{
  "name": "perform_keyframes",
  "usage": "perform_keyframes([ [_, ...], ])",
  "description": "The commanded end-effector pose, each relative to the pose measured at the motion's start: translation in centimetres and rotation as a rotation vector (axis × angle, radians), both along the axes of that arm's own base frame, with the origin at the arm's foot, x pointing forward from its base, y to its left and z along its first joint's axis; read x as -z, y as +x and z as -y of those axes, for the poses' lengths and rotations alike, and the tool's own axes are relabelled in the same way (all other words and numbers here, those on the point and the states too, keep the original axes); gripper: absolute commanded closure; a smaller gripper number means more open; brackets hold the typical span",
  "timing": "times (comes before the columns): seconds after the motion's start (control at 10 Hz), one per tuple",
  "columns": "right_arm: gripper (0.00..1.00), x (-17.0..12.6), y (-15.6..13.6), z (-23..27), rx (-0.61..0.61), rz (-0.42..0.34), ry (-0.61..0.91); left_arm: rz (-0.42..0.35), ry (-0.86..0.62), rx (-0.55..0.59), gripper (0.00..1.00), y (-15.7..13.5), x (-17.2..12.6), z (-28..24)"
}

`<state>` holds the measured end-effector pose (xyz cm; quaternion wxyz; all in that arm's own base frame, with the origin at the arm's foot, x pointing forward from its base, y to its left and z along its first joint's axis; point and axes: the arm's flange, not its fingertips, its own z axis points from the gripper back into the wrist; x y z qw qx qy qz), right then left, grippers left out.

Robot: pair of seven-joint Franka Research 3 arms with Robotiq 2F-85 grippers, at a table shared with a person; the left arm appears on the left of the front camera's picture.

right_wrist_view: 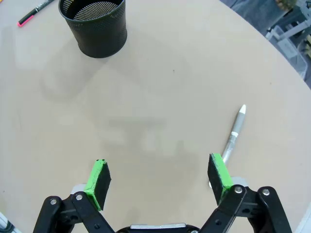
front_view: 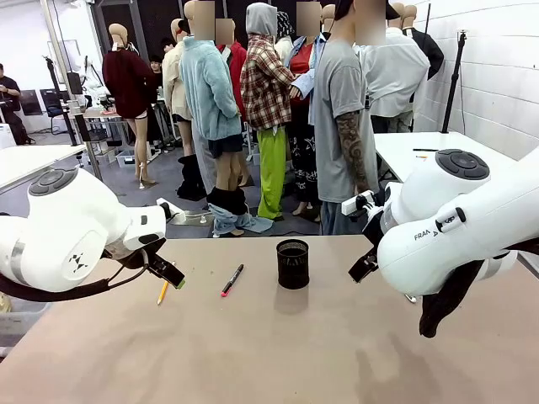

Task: Place the pens into the pen holder.
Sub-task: Pick up a writing instrument from the table and place it into the Pen holder.

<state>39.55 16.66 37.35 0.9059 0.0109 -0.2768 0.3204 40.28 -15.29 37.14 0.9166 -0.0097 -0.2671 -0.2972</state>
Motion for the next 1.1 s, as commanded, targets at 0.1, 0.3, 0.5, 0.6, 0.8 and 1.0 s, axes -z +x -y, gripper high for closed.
perform_keyframes([
  [0.1,0.00,0.0,0.0,0.0,0.000,0.000,0.000,0.000,-0.002,-0.004,0.00,0.1,0.0,-0.2],
  [0.3,0.00,0.0,0.0,0.0,0.000,0.000,0.000,0.000,-0.002,-0.004,0.00,0.1,0.0,-0.2],
  [0.5,0.00,-2.3,-0.4,1.7,0.018,0.060,0.025,0.068,0.021,-0.001,0.00,0.2,-2.3,-1.1],
  [0.6,0.00,-4.8,-1.1,4.2,0.079,0.126,0.032,0.150,0.035,-0.041,0.00,0.1,-5.3,-3.4],
  [0.8,0.00,-9.8,-3.7,10.6,0.244,0.283,0.023,0.303,0.102,-0.183,0.00,-1.6,-11.3,-10.2],
  [1.0,0.00,-13.3,-8.2,19.2,0.514,0.417,0.091,0.344,0.138,-0.330,0.00,-4.7,-14.5,-17.4],
])
